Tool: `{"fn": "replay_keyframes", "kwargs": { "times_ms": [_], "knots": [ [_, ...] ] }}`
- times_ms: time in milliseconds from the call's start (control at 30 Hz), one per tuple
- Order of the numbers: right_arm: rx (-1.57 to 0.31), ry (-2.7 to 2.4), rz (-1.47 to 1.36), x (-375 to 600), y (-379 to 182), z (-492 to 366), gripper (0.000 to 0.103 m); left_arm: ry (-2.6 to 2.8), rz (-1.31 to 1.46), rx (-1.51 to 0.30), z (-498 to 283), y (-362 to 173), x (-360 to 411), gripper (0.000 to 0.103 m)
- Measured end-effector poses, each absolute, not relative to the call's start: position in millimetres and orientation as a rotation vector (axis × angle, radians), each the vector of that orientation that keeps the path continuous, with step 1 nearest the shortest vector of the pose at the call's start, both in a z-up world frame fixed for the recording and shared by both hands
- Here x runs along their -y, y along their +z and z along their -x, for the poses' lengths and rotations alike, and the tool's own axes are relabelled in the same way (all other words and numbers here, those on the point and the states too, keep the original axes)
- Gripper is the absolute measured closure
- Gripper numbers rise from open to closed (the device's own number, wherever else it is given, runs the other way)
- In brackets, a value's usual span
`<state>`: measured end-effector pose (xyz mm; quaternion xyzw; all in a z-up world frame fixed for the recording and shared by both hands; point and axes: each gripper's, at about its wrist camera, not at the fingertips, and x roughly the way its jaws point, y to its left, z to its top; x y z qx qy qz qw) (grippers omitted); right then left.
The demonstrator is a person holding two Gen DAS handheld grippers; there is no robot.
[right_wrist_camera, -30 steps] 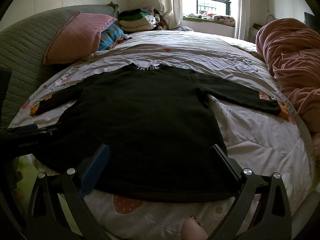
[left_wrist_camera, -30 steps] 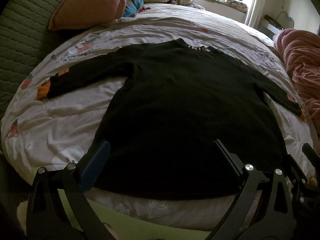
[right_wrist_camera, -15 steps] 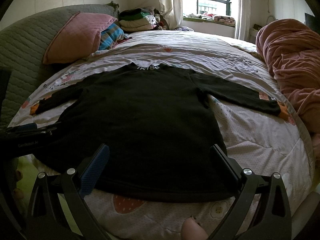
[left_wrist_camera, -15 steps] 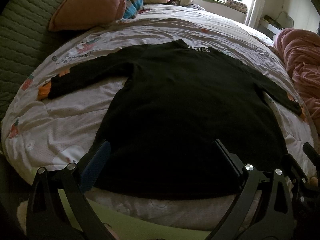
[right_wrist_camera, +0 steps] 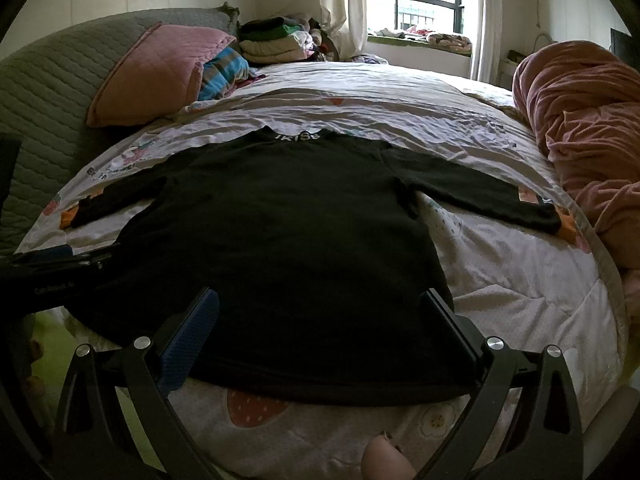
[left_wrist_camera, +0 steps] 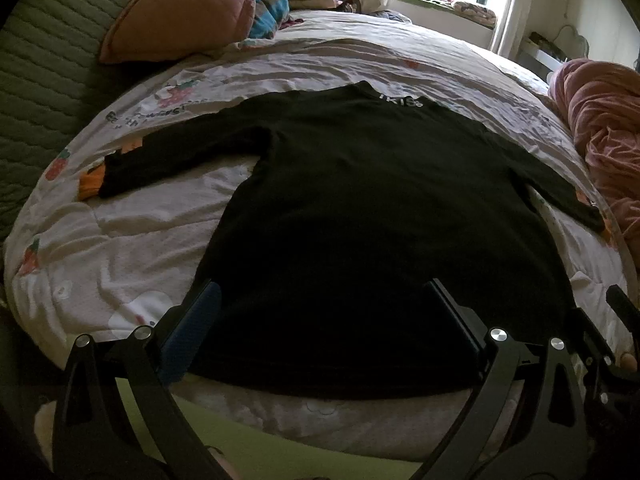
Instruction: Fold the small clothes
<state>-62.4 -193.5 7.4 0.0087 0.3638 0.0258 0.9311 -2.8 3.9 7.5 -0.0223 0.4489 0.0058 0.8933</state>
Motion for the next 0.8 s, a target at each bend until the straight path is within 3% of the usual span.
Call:
{"fn": "replay_keyframes", "kwargs": {
  "times_ms": [800],
  "knots": [
    [-0.731,0.068,0.005,189,11,54,0.004,0.012,0.04,-0.918,-8,13,-6,0.009]
  ]
}}
